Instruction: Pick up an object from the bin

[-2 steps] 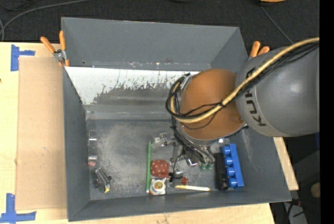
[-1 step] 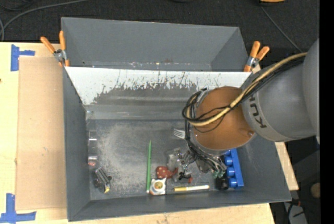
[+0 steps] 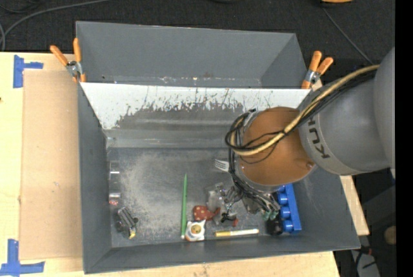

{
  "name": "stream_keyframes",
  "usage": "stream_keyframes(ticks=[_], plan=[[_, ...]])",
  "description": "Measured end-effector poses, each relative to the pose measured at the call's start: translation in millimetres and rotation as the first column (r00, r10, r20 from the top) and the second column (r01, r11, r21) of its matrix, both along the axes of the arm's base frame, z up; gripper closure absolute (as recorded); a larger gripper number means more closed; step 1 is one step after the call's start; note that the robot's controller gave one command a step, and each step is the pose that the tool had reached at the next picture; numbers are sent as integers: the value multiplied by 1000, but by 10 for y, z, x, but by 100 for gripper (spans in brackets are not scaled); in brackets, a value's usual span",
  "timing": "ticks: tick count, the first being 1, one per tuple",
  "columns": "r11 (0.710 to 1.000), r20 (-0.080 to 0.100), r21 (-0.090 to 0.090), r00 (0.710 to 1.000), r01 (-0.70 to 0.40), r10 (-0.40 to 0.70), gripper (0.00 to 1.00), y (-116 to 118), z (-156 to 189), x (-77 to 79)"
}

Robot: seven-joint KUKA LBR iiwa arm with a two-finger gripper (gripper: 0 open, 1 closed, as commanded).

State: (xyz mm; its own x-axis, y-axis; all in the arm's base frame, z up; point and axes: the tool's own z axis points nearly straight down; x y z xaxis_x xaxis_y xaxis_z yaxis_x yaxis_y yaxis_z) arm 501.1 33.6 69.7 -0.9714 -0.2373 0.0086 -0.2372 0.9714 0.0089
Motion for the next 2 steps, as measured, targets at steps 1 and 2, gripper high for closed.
stream_keyframes(ticks=[1,2], plan=[[999,-6,2,999,-40,40,100,-565,839,-134],[953,0,7,953,-302,302,100,-461,1162,-11]])
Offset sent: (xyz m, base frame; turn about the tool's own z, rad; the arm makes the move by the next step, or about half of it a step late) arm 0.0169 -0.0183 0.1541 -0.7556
